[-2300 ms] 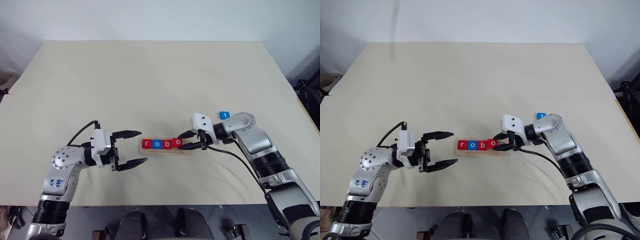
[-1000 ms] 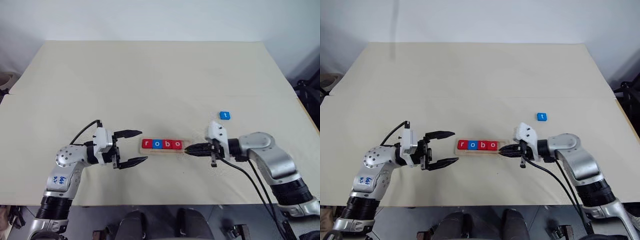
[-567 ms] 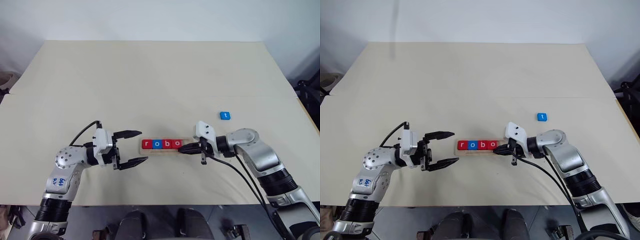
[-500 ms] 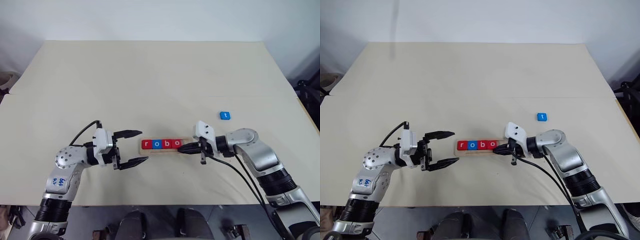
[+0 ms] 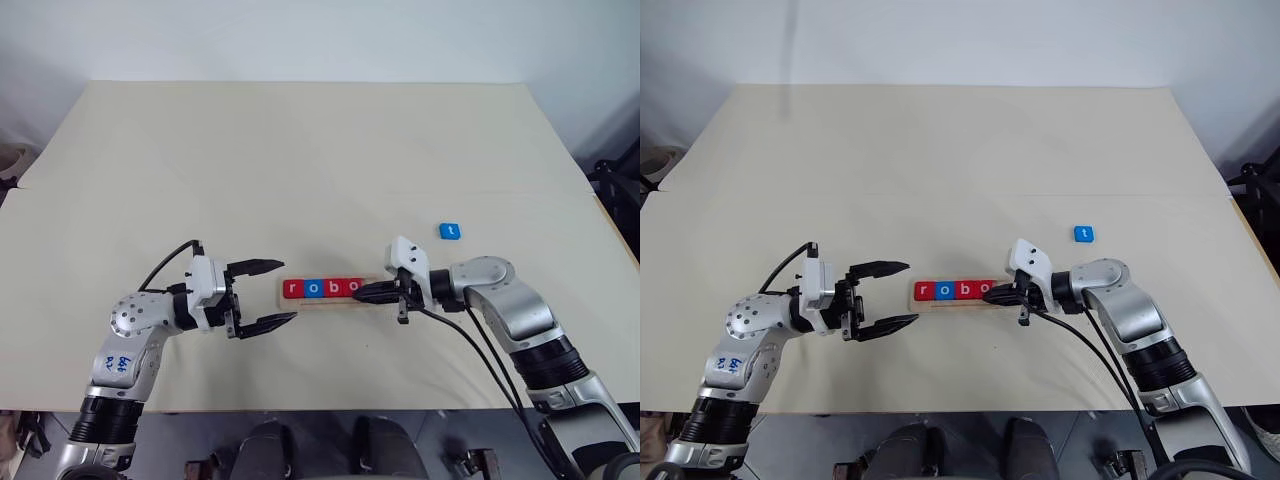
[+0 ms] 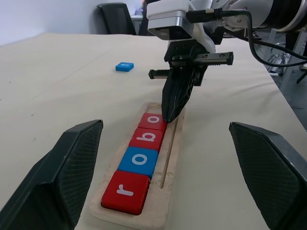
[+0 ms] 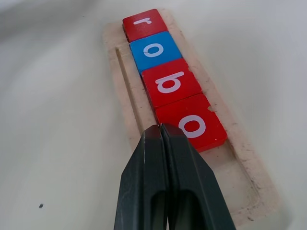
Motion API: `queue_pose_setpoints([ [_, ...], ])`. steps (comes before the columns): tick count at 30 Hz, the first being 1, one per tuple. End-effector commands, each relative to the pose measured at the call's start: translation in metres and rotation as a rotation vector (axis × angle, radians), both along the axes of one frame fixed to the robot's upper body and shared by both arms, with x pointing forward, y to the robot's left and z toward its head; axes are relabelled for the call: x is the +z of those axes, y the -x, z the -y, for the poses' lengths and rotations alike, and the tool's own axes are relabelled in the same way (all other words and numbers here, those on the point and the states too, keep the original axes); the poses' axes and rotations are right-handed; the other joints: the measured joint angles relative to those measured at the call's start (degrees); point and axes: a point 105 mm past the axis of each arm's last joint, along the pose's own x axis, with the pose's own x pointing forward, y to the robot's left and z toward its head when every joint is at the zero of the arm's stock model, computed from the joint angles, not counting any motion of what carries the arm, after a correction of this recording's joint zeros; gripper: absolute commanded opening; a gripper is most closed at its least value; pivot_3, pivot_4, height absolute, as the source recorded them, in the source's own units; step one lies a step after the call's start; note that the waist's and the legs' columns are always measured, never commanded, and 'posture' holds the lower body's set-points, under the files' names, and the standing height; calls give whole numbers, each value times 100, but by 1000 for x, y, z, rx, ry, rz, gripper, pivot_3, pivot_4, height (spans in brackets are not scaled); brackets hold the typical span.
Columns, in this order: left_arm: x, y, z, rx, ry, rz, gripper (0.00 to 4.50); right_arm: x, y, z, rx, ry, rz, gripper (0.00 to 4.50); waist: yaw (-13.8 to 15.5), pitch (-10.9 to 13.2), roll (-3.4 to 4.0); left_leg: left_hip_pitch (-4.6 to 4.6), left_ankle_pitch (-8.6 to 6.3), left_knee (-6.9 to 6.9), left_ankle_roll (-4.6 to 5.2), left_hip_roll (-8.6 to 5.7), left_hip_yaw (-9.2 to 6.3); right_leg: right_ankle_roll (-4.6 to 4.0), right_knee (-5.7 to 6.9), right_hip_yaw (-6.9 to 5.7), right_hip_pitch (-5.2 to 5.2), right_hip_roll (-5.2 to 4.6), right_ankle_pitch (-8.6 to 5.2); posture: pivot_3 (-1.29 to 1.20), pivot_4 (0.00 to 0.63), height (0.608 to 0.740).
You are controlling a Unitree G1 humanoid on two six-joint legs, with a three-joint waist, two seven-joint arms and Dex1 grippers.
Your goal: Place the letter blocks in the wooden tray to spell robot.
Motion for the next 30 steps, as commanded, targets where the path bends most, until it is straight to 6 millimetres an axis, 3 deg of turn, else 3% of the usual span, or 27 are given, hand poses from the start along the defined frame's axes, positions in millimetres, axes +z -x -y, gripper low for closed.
queue_pose_setpoints([
  [1, 7, 1, 2, -10, 7, 36, 4500, 11, 1, -2, 6, -30, 31, 44, -1, 0, 0, 0, 0, 0, 0, 0, 0, 0, 0, 0, 0, 0, 0, 0, 150, 740],
  [7, 6, 2, 0, -9, 8, 30, 4500, 24, 6, 14, -11, -90, 77, 44, 13, 0, 0, -1, 0, 0, 0, -1, -1, 0, -2, 0, 1, -1, 0, 0, 150, 740],
  [12, 6, 1, 1, -12, 9, 29, 4500, 28, -19, 23, -124, -113, 119, 44, -11, 0, 0, 0, 0, 0, 0, 0, 1, 1, 0, -1, 1, 1, 0, 0, 150, 740],
  [18, 6, 1, 2, -9, 10, 31, 4500, 19, -46, 24, -179, -59, 145, 44, -25, 0, 0, -1, 0, -2, 0, 1, 7, 0, -1, 1, -3, 2, 0, 0, 150, 740],
  [23, 6, 2, 1, -2, 9, 33, 4500, 3, -43, 22, -115, -2, 103, 44, -2, 0, 0, -2, 0, -2, 0, 0, 9, 0, -2, -1, -1, 0, 0, 0, 150, 740],
  [30, 6, 3, 0, 6, 11, 32, 4500, 2, -39, 25, -98, 5, 93, 44, -13, 0, 0, -1, 0, -2, -1, 1, 6, 0, 0, -1, -1, 1, 0, 0, 150, 740],
])
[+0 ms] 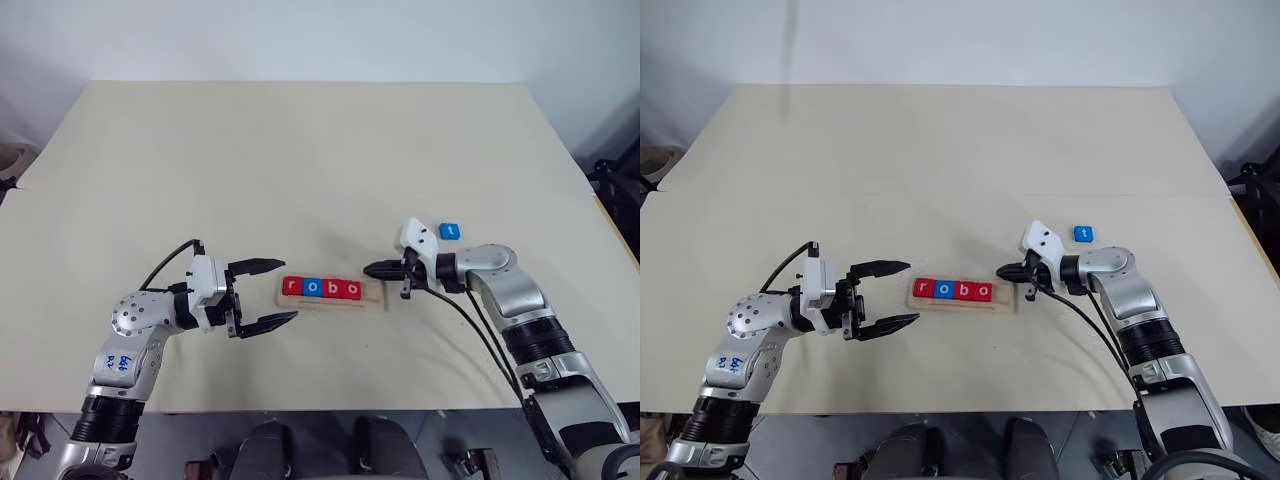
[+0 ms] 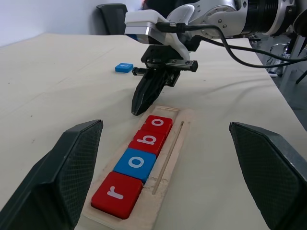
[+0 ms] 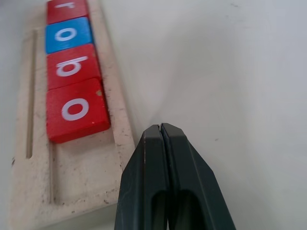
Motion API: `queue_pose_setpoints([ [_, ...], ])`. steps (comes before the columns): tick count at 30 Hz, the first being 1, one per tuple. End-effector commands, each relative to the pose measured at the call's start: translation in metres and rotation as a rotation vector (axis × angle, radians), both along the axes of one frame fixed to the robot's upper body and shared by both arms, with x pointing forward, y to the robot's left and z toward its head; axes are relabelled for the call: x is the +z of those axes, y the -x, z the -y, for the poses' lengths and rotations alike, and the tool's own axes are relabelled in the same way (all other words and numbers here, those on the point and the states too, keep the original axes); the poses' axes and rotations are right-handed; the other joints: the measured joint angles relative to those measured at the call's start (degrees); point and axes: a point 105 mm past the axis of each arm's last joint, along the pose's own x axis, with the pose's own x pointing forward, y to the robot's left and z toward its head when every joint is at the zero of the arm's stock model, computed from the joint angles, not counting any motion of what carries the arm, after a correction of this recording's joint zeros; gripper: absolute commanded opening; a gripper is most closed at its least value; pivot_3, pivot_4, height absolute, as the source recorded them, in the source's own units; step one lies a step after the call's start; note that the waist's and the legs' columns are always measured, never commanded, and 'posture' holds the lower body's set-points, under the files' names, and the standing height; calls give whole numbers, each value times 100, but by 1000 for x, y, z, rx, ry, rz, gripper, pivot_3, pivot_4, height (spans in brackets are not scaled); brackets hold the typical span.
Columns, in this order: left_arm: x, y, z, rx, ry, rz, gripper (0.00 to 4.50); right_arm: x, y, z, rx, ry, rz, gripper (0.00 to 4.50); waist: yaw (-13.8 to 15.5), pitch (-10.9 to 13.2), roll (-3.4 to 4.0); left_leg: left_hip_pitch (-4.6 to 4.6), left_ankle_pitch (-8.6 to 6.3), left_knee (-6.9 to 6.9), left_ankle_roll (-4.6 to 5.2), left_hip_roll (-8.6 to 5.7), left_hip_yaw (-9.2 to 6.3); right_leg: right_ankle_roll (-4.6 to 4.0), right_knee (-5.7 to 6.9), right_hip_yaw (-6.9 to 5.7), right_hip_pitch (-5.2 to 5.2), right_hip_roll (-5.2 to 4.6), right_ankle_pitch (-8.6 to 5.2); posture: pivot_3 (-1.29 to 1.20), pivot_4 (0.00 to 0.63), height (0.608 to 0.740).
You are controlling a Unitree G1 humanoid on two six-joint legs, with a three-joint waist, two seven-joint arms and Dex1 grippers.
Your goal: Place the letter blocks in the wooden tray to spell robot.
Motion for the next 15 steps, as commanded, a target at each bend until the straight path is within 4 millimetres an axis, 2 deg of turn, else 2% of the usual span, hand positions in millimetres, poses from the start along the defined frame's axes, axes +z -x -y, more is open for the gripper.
queue_pose_setpoints([
  [1, 7, 3, 0, 0, 7, 34, 4500, 5, 0, 4, -8, 5, 37, 44, 0, 0, 0, 0, 0, 0, 0, 0, 0, 0, 0, 0, 0, 0, 0, 0, 150, 740],
  [6, 7, 3, 1, -6, 9, 32, 4500, 22, 0, 15, -34, -48, 94, 44, 12, 0, 0, 0, 0, 0, 0, -1, 0, 0, -1, 0, 0, -1, 0, 0, 150, 740],
  [11, 5, 2, 2, -22, 6, 25, 4500, 44, 20, 48, -111, -146, 128, 44, 41, 0, 0, -5, 0, 0, 0, -3, 0, 1, -5, -3, 1, -4, 0, 0, 150, 740],
  [14, 5, 1, 2, -31, 6, 21, 4500, 47, 37, 69, -193, -179, 138, 632, 41, 0, 0, -5, 0, 0, 0, -3, -1, 1, -5, -5, 2, -3, 0, 0, 150, 740],
  [15, 4, 0, 2, -35, 6, 19, 4500, 44, 43, 77, -226, -178, 144, 952, 48, 0, 0, -4, 0, 0, 0, -3, -1, 1, -5, -5, 4, -2, 0, 0, 150, 740],
])
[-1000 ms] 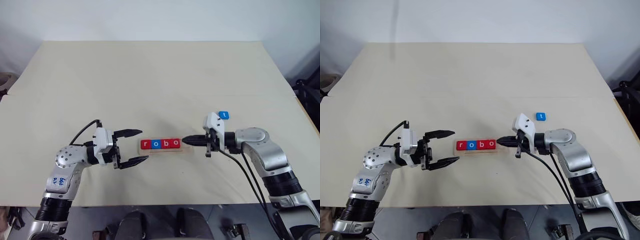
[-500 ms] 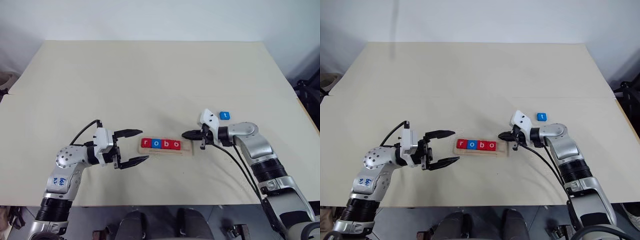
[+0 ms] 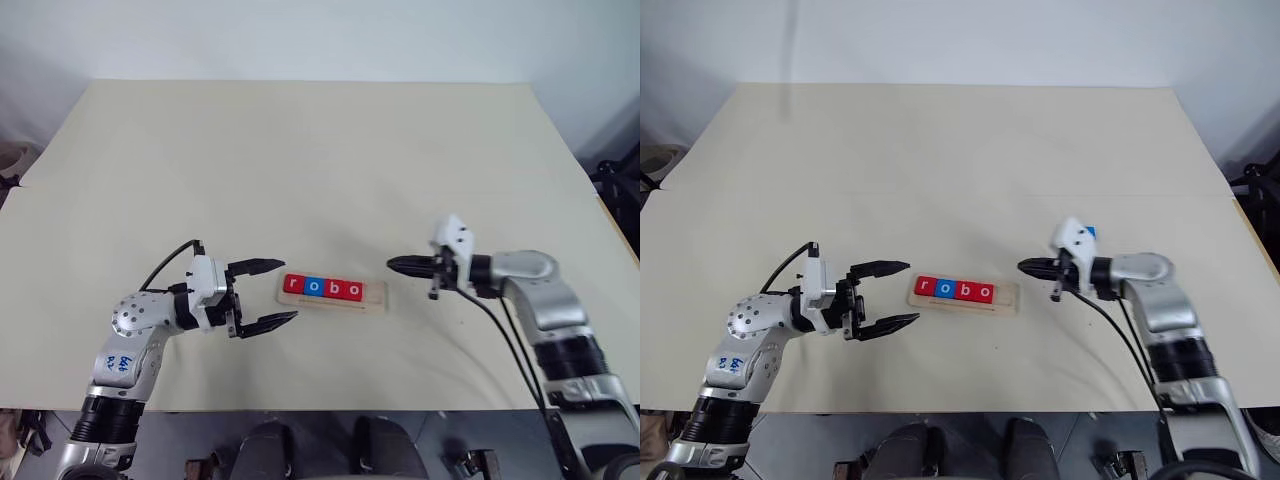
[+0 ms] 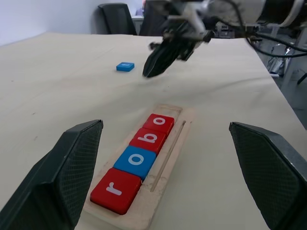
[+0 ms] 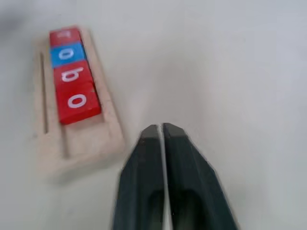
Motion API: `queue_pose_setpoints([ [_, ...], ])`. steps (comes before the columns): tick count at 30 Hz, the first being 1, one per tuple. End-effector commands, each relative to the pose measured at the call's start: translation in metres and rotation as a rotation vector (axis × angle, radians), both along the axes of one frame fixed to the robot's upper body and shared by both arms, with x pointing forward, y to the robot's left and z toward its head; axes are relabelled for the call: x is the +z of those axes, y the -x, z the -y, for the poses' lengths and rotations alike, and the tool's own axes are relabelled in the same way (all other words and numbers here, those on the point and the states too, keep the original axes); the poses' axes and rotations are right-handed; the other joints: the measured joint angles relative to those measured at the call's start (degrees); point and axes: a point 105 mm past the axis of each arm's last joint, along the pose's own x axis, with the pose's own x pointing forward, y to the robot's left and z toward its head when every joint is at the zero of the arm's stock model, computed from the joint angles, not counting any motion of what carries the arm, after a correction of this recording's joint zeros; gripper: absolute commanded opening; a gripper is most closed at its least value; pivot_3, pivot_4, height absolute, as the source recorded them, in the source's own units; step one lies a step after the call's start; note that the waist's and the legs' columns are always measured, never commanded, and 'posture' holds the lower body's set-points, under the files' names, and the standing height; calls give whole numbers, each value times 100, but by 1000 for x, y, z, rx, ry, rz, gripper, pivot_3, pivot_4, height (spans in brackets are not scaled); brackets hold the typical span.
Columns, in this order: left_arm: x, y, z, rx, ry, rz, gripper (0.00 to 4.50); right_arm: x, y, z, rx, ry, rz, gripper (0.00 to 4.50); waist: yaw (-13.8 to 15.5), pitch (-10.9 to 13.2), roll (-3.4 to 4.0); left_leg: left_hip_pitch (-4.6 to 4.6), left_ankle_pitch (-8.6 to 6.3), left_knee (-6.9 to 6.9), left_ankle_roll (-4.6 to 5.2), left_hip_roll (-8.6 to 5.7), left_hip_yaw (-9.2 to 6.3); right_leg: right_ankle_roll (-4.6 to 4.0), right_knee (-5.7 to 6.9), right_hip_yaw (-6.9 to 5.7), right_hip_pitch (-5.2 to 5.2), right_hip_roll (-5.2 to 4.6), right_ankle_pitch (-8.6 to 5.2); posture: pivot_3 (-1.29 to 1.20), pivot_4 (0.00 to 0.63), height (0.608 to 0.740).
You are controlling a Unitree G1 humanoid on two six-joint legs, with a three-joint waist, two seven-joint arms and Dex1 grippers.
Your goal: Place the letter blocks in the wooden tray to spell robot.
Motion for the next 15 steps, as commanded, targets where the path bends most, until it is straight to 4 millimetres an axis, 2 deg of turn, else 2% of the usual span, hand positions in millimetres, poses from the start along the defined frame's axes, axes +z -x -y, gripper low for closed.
queue_pose_setpoints([
  [1, 4, -1, 1, -21, 10, 17, 4500, 11, 20, 26, -117, -31, 65, 1282, 5, 0, 0, 0, 0, 0, 0, 0, 0, 0, 0, 0, 0, 0, 0, 0, 150, 740],
  [3, 4, -4, 2, -27, 11, 14, 4500, 5, 32, 51, -247, -14, 116, 1950, 37, 0, 0, 2, 0, 0, 0, -1, 2, 0, 1, 0, 2, 0, 0, 0, 150, 740],
  [7, 5, -10, 2, -31, 17, 9, 4500, -9, 62, 86, -441, -66, 145, 3343, 83, -1, 0, 6, 0, 1, 0, -4, 15, 1, -1, 7, 3, 0, 1, 0, 150, 740],
  [10, 5, -14, 2, -38, 22, 4, 4500, -21, 79, 102, -559, -85, 138, 4369, 105, -1, 1, 7, 0, 0, 0, -1, 22, 1, 1, 5, 4, 6, 1, 0, 150, 740],
  [15, 6, -16, 4, -53, 24, 2, 4500, -34, 90, 101, -610, -134, 102, 4475, 65, -2, 2, 13, 0, 0, 0, -1, 29, 0, 1, 14, 3, 6, 0, 0, 150, 740],
])
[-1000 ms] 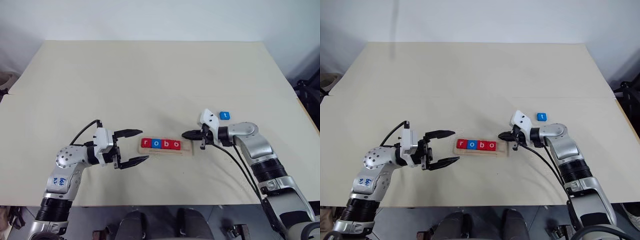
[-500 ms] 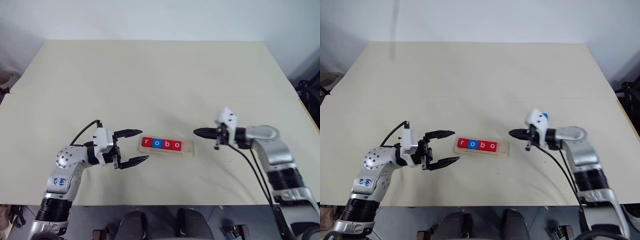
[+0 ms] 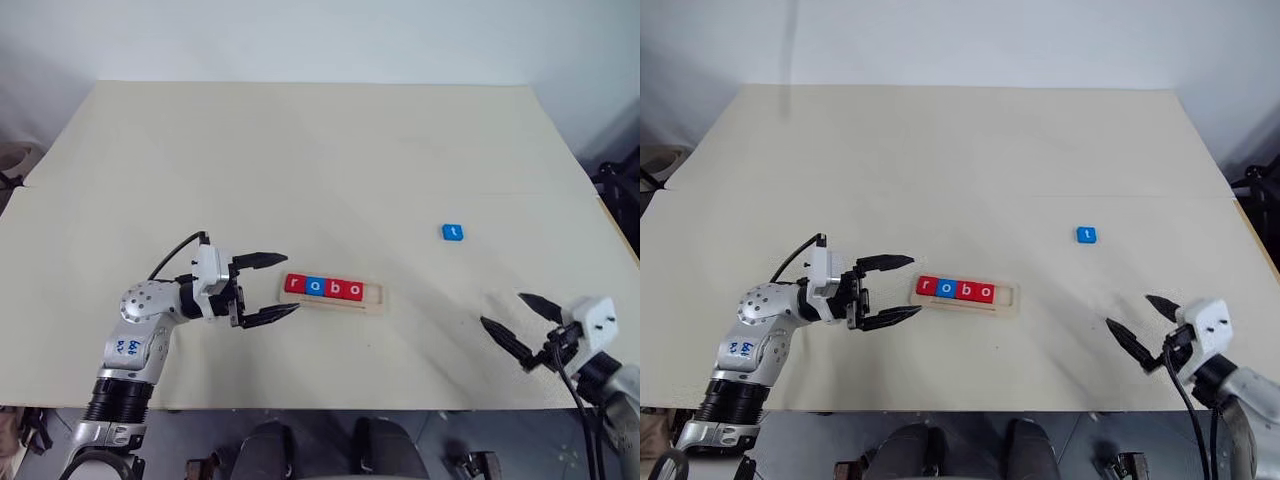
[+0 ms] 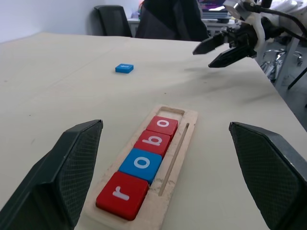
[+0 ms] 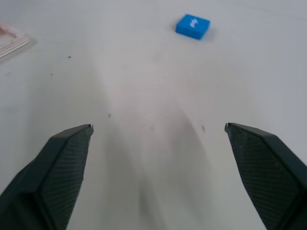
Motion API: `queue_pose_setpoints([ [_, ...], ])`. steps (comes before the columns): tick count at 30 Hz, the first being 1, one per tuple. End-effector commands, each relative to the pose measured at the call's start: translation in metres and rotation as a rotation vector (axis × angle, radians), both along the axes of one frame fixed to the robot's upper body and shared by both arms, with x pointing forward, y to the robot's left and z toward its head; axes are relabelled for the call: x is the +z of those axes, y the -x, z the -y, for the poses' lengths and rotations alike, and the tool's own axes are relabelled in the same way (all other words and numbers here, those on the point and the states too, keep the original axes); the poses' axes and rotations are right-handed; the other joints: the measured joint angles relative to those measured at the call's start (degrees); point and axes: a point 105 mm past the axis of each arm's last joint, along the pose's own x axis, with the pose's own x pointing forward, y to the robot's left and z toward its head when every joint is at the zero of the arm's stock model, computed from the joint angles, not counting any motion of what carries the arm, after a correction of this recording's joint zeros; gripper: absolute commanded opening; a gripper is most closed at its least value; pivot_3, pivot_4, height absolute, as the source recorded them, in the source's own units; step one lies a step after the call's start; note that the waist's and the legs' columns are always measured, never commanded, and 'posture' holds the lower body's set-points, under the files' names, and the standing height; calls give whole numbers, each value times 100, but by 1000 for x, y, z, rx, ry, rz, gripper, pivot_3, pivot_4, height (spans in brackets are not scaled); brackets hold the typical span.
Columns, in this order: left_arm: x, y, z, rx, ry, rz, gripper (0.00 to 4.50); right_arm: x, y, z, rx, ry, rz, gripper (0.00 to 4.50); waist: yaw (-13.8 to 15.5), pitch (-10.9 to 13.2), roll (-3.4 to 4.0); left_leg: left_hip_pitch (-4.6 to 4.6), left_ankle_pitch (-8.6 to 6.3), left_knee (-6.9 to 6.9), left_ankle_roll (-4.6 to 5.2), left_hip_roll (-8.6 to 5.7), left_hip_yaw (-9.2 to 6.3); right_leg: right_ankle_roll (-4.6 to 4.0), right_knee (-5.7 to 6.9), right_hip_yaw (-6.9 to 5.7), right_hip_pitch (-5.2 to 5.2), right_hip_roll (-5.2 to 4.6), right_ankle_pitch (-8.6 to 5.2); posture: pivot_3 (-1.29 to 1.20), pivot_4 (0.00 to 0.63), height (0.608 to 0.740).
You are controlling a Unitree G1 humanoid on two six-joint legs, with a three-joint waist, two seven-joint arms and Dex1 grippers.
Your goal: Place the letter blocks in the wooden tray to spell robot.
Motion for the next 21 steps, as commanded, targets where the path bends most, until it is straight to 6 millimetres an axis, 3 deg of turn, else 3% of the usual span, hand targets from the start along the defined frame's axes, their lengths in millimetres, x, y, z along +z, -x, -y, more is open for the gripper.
queue_pose_setpoints([
  [1, 6, 0, 2, -21, 3, 33, 4500, 15, 0, -3, -19, -1, 85, 4475, -18, 0, 0, 1, 0, 0, 0, 0, 0, 0, 1, 0, 0, 0, 0, 0, 150, 740],
  [6, 7, -1, 2, -21, -1, 42, 4500, 22, -16, -12, -1, -5, 91, 4475, -35, 0, 1, 1, 0, 0, 0, 1, -12, 0, 2, 1, 0, -1, 0, 0, 150, 740],
  [11, 7, 1, 1, -10, -4, 50, 4500, 20, -56, -10, -36, 103, -66, 4475, -96, 0, 1, 2, 0, 0, 0, 1, -37, -1, 6, 5, -1, -2, 0, 0, 150, 740],
  [13, 7, 2, 1, -6, -4, 51, 4500, 29, -72, -9, -56, 72, -70, 4475, -91, 0, 1, 3, 0, 0, 1, 1, -39, -2, 7, 6, -4, -2, -1, 0, 150, 740],
  [17, 7, 5, 0, 8, -2, 58, 4500, 42, -114, -22, -68, 19, -111, 4475, -101, 0, 2, -1, 1, -1, 1, 0, -36, -1, 5, 6, -8, -4, -1, 0, 150, 740],
  [21, 8, 7, -2, 32, 0, 68, 4500, 48, -142, -33, -66, 13, -149, 4475, -95, 0, 2, -3, 1, -2, 0, 2, -34, -1, 6, 1, -8, -2, -1, 0, 150, 740],
])
